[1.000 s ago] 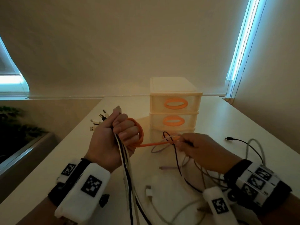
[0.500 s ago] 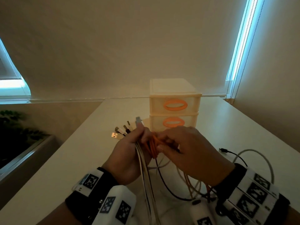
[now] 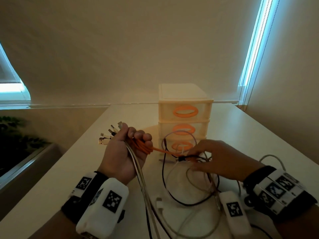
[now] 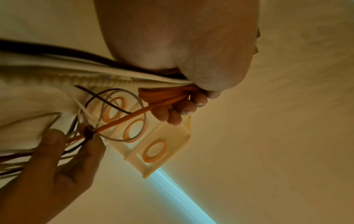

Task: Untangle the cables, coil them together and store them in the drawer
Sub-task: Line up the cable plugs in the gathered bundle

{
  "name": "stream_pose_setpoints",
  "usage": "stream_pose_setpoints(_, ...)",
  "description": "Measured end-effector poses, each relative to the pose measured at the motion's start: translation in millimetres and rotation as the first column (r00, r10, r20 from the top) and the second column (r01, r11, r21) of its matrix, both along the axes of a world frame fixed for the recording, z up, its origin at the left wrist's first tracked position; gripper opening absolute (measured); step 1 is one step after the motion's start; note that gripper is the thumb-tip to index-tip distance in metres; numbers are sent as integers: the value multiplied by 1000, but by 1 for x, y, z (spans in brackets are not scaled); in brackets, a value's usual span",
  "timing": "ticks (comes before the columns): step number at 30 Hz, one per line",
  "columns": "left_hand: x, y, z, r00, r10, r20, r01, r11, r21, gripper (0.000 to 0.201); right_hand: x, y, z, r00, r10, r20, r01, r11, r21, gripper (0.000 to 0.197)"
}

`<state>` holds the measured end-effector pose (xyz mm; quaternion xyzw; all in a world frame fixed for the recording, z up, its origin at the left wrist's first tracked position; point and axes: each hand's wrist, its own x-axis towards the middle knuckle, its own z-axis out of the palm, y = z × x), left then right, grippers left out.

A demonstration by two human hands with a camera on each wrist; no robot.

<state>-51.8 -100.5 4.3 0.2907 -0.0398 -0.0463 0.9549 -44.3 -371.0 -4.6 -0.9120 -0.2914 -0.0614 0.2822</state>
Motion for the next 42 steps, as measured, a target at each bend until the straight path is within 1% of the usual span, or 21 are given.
stream_pose_setpoints(2, 2, 5, 3, 999, 53, 12, -53, 998, -20, 50, 1, -5, 5, 996, -50, 80, 49, 999, 16, 35)
stream_pose_setpoints(4, 5, 15, 8, 993, 117, 34, -115, 991, -64, 48, 3, -13, 7, 991, -85, 102, 96, 990, -104, 33)
stream_pose_setpoints(6, 8, 27, 12, 985, 164, 55, -158, 981, -110, 50, 5, -22, 6, 994, -99, 48, 106, 976, -191, 30)
stream_pose_setpoints(9, 11, 30, 9, 986, 165, 34, -162, 983, -84, 50, 4, -27, 1, 995, -87, -58, 78, 987, -140, 36)
stream_pose_setpoints(11, 10, 21, 4, 990, 140, 21, -139, 990, -31, 51, 1, -22, 3, 995, -69, -75, 59, 990, -131, 44)
stream_pose_setpoints(12, 9, 16, 3, 992, 126, 25, -126, 992, -4, 51, -1, -17, 6, 997, -55, -52, 50, 994, -101, 43)
stream_pose_setpoints(14, 5, 7, 3, 995, 89, 49, -91, 996, 24, 51, -7, -6, 14, 998, -46, 50, 46, 999, 5, 31)
stream_pose_setpoints(16, 0, 1, 5, 996, 55, 71, -57, 998, 19, 50, -17, 12, 21, 996, -42, 74, 32, 990, 134, 26)
stream_pose_setpoints(18, -4, -4, 5, 996, 29, 83, -30, 999, 15, 49, -26, 36, 22, 1000, 10, -15, -7, 979, 203, 33)
stream_pose_setpoints(20, -7, -8, 5, 995, 4, 95, -5, 1000, 11, 49, -33, 58, 13, 992, 77, -100, -56, 978, 199, 37)
stream_pose_setpoints(22, -9, -9, 6, 995, -9, 96, 9, 1000, 1, 49, -36, 74, 3, 983, 105, -151, -82, 985, 153, 33)
stream_pose_setpoints(25, -11, -8, 9, 996, -16, 92, 18, 1000, -18, 48, -36, 80, -1, 943, 147, -300, -95, 979, 181, 14)
stream_pose_setpoints(27, -11, -6, 10, 994, -51, 99, 57, 997, -56, 48, -35, 76, 2, 924, 171, -341, -108, 975, 195, 18)
stream_pose_setpoints(30, -9, 8, 11, 973, -164, 161, 184, 976, -118, 50, -31, 60, 7, 926, 109, -361, -24, 972, 233, 25)
stream_pose_setpoints(32, -9, 14, 13, 919, -304, 252, 339, 935, -107, 52, -26, 49, 11, 942, -4, -334, 88, 967, 238, 25)
stream_pose_setpoints(34, -13, 12, 15, 855, -436, 279, 456, 890, -7, 53, -18, 40, 12, 967, -157, -200, 202, 952, 230, 23)
stream_pose_setpoints(36, -19, 3, 13, 818, -527, 233, 481, 847, 227, 52, -14, 39, 12, 970, -241, -46, 244, 932, 268, 19)
stream_pose_setpoints(38, -27, -9, 7, 785, -596, 168, 459, 743, 487, 49, -17, 45, 8, 972, -228, 49, 203, 930, 307, 13)
stream_pose_setpoints(39, -30, -14, 4, 768, -627, 132, 466, 687, 558, 49, -19, 50, 5, 978, -196, 76, 162, 932, 325, 11)
stream_pose_setpoints(40, -32, -18, 2, 755, -648, 107, 473, 649, 596, 48, -21, 54, 3, 985, -156, 77, 120, 928, 354, 8)
stream_pose_setpoints(42, -35, -22, 2, 777, -621, 100, 440, 650, 620, 48, -23, 56, 4, 996, -90, 28, 71, 912, 405, 5)
